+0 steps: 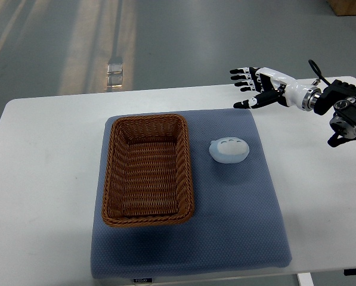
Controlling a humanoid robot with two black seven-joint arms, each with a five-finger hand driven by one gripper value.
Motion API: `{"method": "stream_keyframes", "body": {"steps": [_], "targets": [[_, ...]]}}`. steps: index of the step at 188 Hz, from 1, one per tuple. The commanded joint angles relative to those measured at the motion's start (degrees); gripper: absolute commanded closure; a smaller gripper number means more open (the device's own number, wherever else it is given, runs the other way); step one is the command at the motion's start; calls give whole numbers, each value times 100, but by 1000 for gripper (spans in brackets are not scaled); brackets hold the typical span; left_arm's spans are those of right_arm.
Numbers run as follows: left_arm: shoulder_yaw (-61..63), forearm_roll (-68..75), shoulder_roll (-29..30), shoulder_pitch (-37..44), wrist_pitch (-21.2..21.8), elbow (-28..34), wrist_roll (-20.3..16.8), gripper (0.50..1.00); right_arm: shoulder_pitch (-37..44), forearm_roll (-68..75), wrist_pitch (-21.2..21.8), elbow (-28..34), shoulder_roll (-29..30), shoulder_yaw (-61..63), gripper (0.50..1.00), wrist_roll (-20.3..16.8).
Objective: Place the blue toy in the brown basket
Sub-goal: 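Lower the right hand onto the blue plush toy and close fingers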
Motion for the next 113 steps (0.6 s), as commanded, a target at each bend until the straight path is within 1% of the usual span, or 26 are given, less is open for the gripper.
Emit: {"method": "stream_keyframes", "body": {"steps": [1, 20, 45, 85, 113], "targets": [[9, -1, 0, 5, 1, -1, 0, 500, 366, -261, -26, 245, -148, -632, 595, 117], [0, 8, 0, 13, 1, 8, 0, 500, 743, -656, -26, 605, -341, -1141, 593, 284], [0, 8, 0, 22, 1, 17, 0, 500, 1121, -929, -9, 816, -429, -1704, 595, 389], [0, 8, 0, 22, 10, 8, 9, 500, 1640, -1219, -9, 1537, -596, -2626, 595, 425], [0, 8, 0, 31, 10, 8, 9, 500, 1789, -1544, -9, 1757, -631, -3084, 595, 425]]}}
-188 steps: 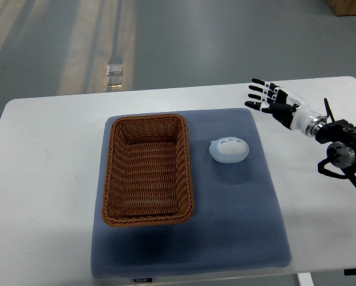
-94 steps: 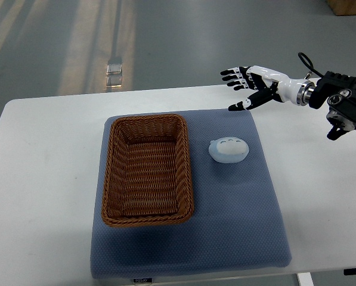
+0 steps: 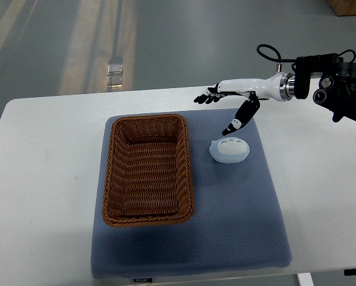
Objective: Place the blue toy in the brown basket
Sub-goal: 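Lower the right hand onto the blue plush toy and close fingers, then lift the grasped plush toy off the mat with the right hand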
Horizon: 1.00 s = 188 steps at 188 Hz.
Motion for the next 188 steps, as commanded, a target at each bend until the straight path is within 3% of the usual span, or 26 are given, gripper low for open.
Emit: {"method": "stream_keyframes", "body": {"steps": [1, 88, 188], "targets": [[0, -1, 0, 3, -5, 6, 2, 500, 93, -246, 0, 160, -15, -324, 595, -1], [0, -1, 0, 3, -5, 147, 11, 500, -30, -492, -317, 117, 82, -755, 605, -71], [0, 8, 0, 3, -5, 138, 11, 500, -372, -572, -554, -42, 196, -861, 668, -203]]}}
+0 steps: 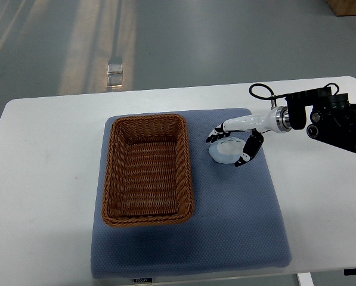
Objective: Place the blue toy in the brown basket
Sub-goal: 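Lift the grasped plush toy off the mat with the right hand, then carry the plush toy over the wicker basket and release it inside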
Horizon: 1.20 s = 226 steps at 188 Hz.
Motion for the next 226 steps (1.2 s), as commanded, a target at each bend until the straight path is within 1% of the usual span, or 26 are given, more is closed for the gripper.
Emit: {"method": "stream_keyframes", "body": {"steps": [1, 17, 22, 29, 34, 36, 44, 47, 54, 59, 61, 63, 77, 90, 108, 141, 183, 226], "targets": [[0, 8, 0, 0, 1, 0, 1, 500, -54, -42, -91, -38, 27, -26, 668, -41], [0, -1, 0, 0, 1, 0, 1, 500, -106, -68, -135, -64, 27, -26, 681, -68], [0, -1, 0, 0, 1, 0, 1, 500, -124, -68, -144, -64, 27, -26, 699, -76], [0, -1, 0, -9, 1, 0, 1, 500, -133, -68, -144, -73, 27, -17, 709, -76], [0, -1, 0, -9, 1, 0, 1, 500, -133, -77, -144, -73, 27, -26, 730, -76], [0, -1, 0, -9, 1, 0, 1, 500, -133, -77, -144, -73, 27, -26, 730, -76], [0, -1, 0, -9, 1, 0, 1, 500, -141, -86, -153, -73, 27, -26, 760, -76], [0, -1, 0, -9, 1, 0, 1, 500, -141, -94, -144, -82, 27, -26, 783, -76], [9, -1, 0, -9, 1, -9, 1, 500, -141, -112, -153, -82, 27, -26, 807, -76], [9, -1, 0, -9, 1, -9, 1, 500, -141, -130, -161, -82, 27, -17, 838, -76], [9, -1, 0, -9, 1, -9, 1, 500, -141, -130, -161, -82, 27, -17, 838, -76], [0, -1, 0, -9, 1, -9, 1, 500, -141, -138, -170, -91, 18, -17, 860, -76], [9, -1, 0, -9, 1, -9, 1, 500, -133, -147, -275, -117, 18, -17, 901, -76], [9, -1, 0, -9, 1, -9, 1, 500, -89, -138, -328, -117, -8, 10, 912, -76], [9, -1, 0, -9, 1, -17, 1, 500, -10, -112, -355, -117, -17, 97, 912, -68], [9, -1, 0, -9, 1, -26, 1, 500, 570, -7, -372, -117, 80, 141, 910, -76], [9, -1, 0, -9, 1, -26, 1, 500, 984, 143, -363, -249, 844, 141, 906, -59], [0, -1, 0, -9, 1, -17, 1, 500, 1080, 204, -363, -750, 1855, 133, 901, -41]]}}
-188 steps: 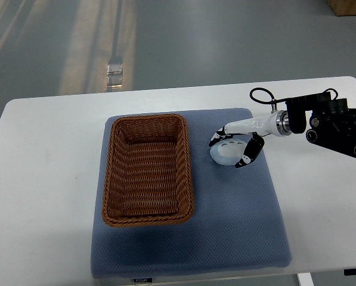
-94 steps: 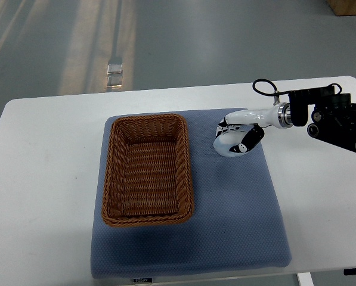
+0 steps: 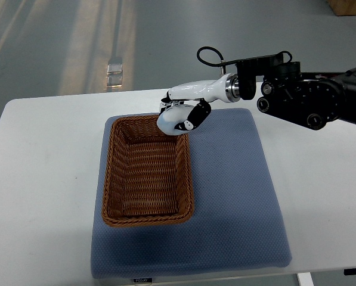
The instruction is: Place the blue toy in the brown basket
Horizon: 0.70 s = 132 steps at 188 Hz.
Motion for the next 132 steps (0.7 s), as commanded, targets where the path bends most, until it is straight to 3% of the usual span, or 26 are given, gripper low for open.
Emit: {"method": "stream_keyframes", "body": {"steps": [1, 25, 50, 76, 116, 132], "targets": [[-1, -1, 0, 1, 0, 9, 0, 500, 17, 9, 1, -257, 453, -19, 899, 6], [-1, -1, 0, 1, 0, 9, 0, 500, -27, 0, -8, -513, 893, -81, 861, 6], [-1, -1, 0, 1, 0, 9, 0, 500, -79, 0, -104, -635, 1025, -81, 711, 6], [8, -1, 0, 1, 0, 0, 0, 500, -62, 9, -140, -644, 999, -72, 648, 24], [8, -1, 0, -8, 0, 0, 0, 500, -97, 27, -184, -644, 884, 16, 640, 41], [8, -1, 0, -8, 0, 18, 0, 500, -176, 106, -412, -636, 647, 69, 642, 41]]}}
